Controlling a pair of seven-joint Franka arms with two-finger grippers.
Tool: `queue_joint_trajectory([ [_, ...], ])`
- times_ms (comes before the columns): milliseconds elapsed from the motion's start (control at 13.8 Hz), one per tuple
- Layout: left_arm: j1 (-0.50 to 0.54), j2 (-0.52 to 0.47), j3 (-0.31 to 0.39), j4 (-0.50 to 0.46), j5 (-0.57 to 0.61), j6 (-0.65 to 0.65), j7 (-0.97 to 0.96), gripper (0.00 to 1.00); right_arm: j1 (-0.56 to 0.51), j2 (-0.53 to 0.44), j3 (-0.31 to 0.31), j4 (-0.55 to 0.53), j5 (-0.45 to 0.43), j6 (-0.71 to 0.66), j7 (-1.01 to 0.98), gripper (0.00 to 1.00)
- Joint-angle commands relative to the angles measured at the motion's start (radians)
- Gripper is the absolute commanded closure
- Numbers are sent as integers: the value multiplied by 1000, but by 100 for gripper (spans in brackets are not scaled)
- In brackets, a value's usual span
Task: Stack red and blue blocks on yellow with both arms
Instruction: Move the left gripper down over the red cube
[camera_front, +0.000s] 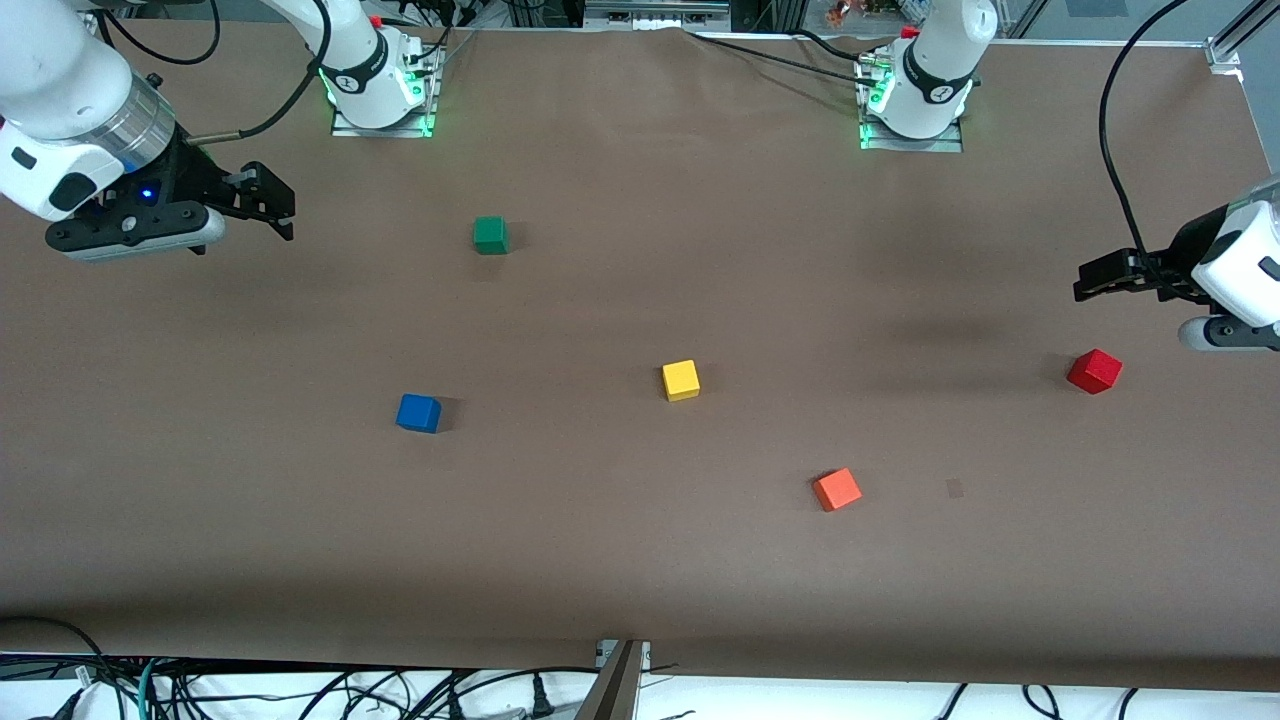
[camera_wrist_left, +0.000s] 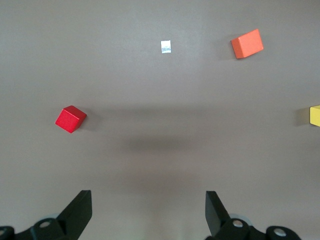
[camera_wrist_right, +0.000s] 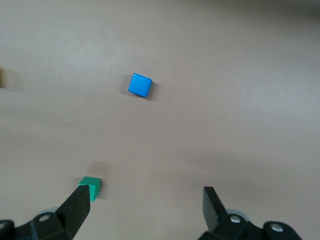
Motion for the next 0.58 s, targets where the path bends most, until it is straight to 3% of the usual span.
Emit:
queue_joint_trajectory([
  [0, -1, 21, 1, 40, -8, -26, 12, 0, -12, -1, 14, 3, -23, 5, -6, 0],
  [507, 23, 47, 7, 43, 25, -26, 32, 0, 34, 19, 16, 34, -83, -3, -6, 0],
])
